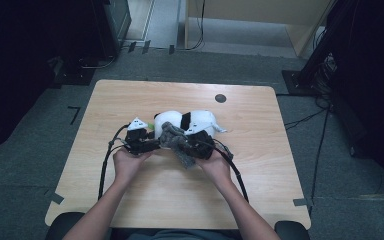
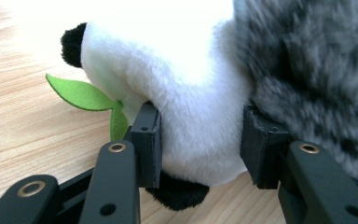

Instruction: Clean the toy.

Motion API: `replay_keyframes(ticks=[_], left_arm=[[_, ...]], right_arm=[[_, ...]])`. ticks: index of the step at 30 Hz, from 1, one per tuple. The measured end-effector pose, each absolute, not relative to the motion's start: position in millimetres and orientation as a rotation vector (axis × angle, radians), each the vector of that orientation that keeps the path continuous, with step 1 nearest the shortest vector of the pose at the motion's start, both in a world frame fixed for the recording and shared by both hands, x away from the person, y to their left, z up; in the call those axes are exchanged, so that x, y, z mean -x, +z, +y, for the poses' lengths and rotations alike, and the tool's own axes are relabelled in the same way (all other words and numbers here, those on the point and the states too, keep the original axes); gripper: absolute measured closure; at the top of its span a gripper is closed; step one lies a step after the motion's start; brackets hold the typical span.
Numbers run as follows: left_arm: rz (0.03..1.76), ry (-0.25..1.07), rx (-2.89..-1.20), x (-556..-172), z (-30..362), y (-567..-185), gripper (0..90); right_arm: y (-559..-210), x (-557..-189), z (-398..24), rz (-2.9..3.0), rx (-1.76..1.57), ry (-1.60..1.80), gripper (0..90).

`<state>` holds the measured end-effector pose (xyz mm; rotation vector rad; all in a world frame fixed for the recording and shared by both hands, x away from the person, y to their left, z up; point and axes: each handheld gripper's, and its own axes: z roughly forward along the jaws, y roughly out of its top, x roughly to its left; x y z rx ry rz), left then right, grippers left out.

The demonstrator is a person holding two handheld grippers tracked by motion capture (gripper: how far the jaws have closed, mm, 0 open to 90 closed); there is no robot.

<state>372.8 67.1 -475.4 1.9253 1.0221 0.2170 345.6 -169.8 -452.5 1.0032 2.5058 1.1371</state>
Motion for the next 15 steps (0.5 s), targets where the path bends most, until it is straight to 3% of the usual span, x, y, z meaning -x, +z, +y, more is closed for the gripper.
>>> replay_keyframes(ticks=[15], left_arm=[[1.018,0.209,-1.932,-373.3,65.8,-476.3,56.4]], right_arm=[[-471.7,-338.6,-205.3,2.581,-1.098,1.09,79.4]])
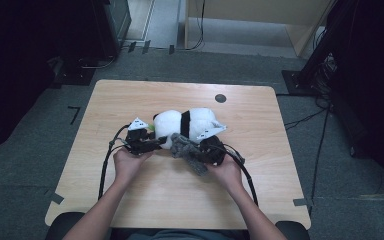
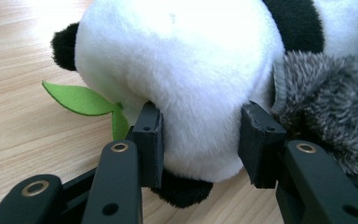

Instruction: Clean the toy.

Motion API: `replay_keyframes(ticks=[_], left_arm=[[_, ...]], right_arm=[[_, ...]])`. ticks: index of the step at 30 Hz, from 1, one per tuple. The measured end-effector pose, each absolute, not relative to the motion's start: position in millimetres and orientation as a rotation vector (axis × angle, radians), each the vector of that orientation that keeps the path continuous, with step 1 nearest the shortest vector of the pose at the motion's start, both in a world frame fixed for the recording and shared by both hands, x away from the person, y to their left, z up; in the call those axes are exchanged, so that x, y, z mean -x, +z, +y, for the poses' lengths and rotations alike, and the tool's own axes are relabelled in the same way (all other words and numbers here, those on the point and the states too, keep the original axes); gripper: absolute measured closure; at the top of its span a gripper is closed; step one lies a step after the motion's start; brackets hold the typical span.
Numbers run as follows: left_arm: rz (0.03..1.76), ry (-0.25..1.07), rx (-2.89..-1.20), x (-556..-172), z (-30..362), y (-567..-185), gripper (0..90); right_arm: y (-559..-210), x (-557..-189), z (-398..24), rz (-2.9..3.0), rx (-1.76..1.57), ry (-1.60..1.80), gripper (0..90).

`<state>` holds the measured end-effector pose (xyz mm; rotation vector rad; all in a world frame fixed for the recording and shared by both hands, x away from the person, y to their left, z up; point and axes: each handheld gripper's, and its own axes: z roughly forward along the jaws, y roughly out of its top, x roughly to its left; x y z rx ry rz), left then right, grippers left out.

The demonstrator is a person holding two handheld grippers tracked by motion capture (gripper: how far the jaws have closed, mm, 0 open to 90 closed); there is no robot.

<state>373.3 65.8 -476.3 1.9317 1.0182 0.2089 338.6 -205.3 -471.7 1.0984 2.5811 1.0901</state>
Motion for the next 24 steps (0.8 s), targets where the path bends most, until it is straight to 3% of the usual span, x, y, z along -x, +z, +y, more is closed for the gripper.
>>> replay_keyframes(ticks=[24], left_arm=[[1.026,0.212,-1.928,-374.8,66.5,-476.9,56.7]], right_arm=[[-469.8,-329.0,-245.4,2.596,-1.117,1.011,79.2]])
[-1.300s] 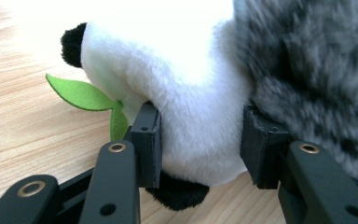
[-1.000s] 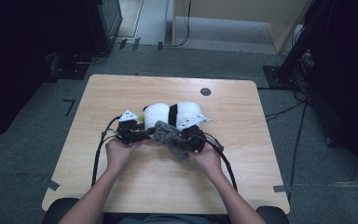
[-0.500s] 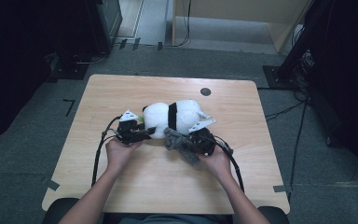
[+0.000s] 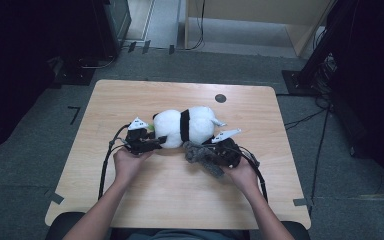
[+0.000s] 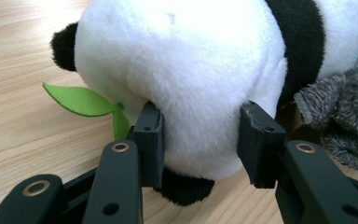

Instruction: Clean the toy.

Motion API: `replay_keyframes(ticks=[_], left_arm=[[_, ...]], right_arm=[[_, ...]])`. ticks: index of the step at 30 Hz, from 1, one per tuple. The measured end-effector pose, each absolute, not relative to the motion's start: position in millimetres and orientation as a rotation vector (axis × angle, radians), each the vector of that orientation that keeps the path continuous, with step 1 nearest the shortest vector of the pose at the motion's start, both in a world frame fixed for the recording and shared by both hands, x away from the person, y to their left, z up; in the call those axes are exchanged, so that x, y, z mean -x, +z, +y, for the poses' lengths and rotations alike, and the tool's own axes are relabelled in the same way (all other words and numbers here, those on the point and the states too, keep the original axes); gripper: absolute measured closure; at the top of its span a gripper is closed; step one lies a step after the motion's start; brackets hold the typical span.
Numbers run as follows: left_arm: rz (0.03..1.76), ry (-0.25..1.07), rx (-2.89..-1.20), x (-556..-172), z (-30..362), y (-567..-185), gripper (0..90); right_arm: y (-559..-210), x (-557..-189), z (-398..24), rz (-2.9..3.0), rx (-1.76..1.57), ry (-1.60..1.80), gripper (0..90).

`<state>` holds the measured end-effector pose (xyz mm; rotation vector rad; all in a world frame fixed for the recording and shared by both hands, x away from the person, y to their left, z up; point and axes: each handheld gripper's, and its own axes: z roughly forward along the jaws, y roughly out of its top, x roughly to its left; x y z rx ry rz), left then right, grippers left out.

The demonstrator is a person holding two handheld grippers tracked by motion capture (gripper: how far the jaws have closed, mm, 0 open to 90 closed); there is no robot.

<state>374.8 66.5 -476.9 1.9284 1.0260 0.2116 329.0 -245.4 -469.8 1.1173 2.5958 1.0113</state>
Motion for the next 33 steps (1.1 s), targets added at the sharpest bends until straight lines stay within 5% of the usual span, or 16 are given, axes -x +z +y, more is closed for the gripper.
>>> replay_keyframes(ticks=[18,33], left_arm=[[1.028,0.214,-1.932,-374.5,66.2,-476.4,57.0],[1.029,0.221,-1.942,-374.0,65.4,-476.5,57.5]], right_arm=[[-405.8,-353.0,-182.6,2.468,-0.952,1.321,79.3],[-434.3,-379.1,-167.8,2.518,-1.003,1.241,79.4]])
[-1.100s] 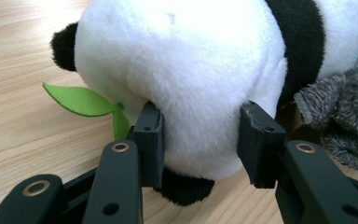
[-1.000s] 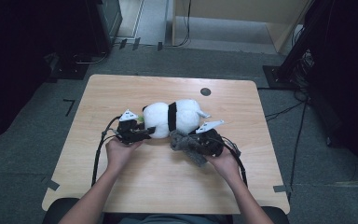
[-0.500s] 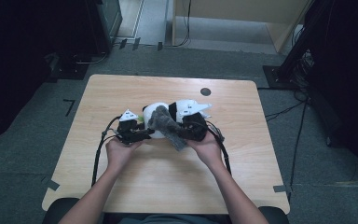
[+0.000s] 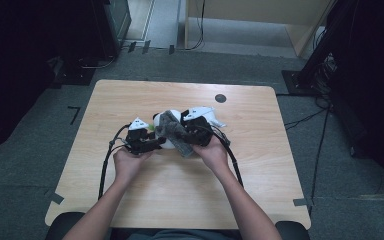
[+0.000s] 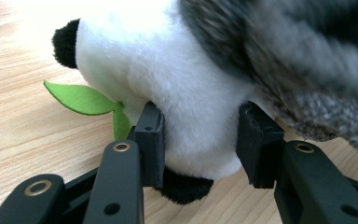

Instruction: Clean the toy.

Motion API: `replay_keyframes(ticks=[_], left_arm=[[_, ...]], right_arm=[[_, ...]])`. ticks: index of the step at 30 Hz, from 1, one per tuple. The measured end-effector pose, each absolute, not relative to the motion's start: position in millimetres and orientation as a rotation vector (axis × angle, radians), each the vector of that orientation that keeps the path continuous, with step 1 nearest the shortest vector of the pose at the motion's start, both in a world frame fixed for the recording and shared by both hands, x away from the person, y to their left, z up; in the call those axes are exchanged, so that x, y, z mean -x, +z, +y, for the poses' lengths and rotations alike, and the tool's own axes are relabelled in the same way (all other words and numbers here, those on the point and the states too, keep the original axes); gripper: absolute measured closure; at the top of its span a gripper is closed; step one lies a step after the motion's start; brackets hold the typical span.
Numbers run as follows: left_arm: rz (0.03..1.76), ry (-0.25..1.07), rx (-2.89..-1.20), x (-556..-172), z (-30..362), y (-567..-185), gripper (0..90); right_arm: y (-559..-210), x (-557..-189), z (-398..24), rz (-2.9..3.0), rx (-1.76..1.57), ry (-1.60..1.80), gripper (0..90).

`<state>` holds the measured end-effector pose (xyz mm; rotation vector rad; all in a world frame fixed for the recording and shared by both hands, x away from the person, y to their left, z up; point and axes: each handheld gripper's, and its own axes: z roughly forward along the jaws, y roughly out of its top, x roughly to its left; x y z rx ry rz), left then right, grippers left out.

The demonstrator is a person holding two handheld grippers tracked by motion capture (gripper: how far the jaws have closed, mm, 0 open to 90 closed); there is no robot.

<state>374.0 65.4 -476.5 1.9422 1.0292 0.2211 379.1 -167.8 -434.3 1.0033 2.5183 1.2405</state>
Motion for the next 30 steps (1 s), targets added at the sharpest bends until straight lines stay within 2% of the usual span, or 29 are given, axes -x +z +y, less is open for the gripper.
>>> replay_keyframes(ticks=[11,17,30], left_arm=[[1.025,0.211,-1.938,-374.9,66.2,-476.6,58.2],[1.026,0.214,-1.937,-375.0,65.8,-477.0,58.4],[1.025,0.214,-1.936,-375.0,65.8,-477.1,58.5]], right_arm=[[-455.4,-362.7,-190.1,2.616,-0.968,1.11,79.5],[-466.7,-354.1,-216.7,2.636,-1.02,1.081,79.3],[-453.3,-341.7,-256.9,2.564,-1.078,1.145,79.3]])
